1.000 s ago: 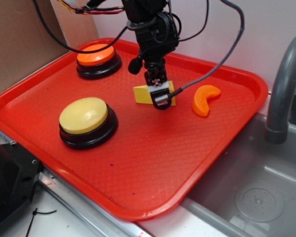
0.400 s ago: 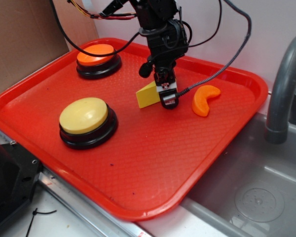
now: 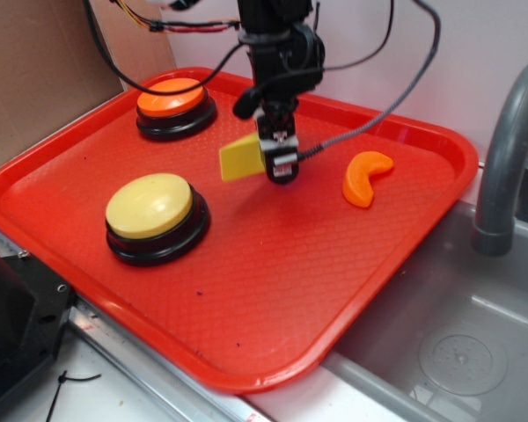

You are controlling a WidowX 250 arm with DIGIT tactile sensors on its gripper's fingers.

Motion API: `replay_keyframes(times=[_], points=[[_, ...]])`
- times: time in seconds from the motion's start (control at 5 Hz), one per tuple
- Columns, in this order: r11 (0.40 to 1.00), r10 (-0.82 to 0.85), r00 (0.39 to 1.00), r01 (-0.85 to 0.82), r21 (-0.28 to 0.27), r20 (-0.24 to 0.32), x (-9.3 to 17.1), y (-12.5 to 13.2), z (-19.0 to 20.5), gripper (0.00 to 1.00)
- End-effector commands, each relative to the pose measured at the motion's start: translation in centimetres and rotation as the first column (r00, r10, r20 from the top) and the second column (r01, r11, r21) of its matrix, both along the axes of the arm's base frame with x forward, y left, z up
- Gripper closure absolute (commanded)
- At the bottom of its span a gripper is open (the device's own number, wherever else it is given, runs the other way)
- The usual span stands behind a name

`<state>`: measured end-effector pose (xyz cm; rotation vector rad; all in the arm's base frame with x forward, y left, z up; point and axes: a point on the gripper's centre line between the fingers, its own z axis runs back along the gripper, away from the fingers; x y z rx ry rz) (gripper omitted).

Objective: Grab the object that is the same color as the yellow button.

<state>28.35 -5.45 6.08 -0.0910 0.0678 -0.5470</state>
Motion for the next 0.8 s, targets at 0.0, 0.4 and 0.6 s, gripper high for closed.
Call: replay_keyframes(times=[0.0,0.4,0.6], points=[[0.945,0.328,0.944,-0.328,0.006,0.020,-3.4,0.8,10.3,1.00],[0.825,0.556,0.824,-0.563,0.053,0.110,-7.9,3.3,14.1,1.00],[0.795,0.589,0.797,-0.601,0.084,0.131,-8.3,3.7,13.8,1.00]])
